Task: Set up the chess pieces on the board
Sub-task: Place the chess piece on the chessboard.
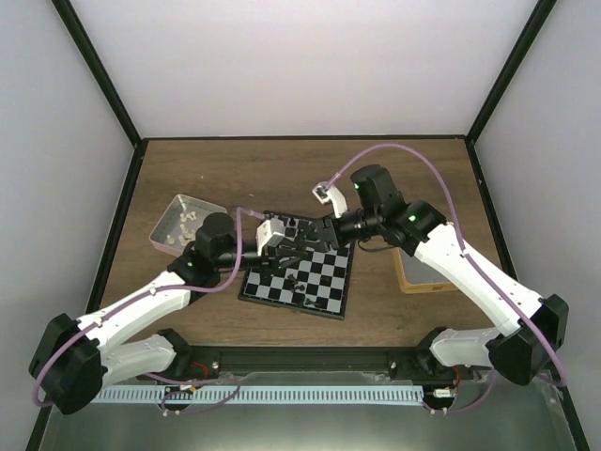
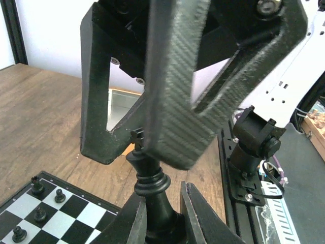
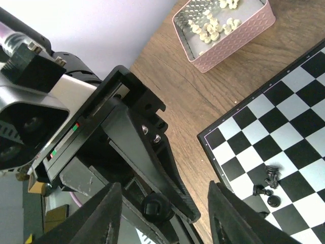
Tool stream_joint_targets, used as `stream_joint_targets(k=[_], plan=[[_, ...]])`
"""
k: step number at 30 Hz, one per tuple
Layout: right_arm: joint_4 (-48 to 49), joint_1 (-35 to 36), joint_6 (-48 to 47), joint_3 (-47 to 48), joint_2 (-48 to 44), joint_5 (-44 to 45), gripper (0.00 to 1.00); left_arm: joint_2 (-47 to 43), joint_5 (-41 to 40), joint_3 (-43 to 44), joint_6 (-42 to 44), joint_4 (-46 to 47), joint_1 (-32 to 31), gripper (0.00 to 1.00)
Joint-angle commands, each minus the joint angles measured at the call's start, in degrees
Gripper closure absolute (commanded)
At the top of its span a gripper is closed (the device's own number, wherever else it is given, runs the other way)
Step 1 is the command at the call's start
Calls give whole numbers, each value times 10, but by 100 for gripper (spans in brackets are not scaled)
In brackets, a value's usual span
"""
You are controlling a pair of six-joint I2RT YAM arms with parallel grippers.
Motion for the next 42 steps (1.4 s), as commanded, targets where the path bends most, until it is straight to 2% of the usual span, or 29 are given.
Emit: stream_joint_targets(k=[1, 5, 9, 10, 12, 13, 16, 20, 22, 28, 31, 34, 42], plan=[[-22, -2, -31, 35, 10, -28, 58, -6, 21, 19, 28, -14, -3, 96], [-22, -2, -33, 32, 12, -29, 78, -10, 4, 24, 28, -27, -4, 96], [-11, -2, -26, 29, 11, -27, 89, -21, -7, 34, 28, -45, -4, 95], [-4, -2, -22, 28, 9, -24, 91, -23, -9, 35, 26, -48, -3, 92], [11, -2, -13, 24, 5, 1, 94, -29, -18, 37, 17, -52, -4, 81], [23, -2, -8, 22, 2, 15, 94, -32, -25, 39, 13, -57, -3, 72], [68, -2, 9, 10, -11, 83, 93, -49, -89, 43, -15, -82, -3, 35], [109, -2, 15, -16, -12, 230, 93, -93, -199, 46, -32, -135, -3, 8], [134, -2, 14, -33, 1, 297, 92, -125, -263, 49, -43, -160, -4, 2], [213, -2, -1, -52, 94, 434, 92, -231, -503, 51, -73, -212, -3, 0], [241, -2, -9, -38, 153, 458, 92, -261, -590, 47, -90, -223, -2, 0], [260, -2, -14, -19, 210, 465, 92, -279, -610, 33, -84, -222, -1, 0], [300, -2, -31, 10, 323, 443, 93, -268, -574, 35, -67, -234, -1, 0]])
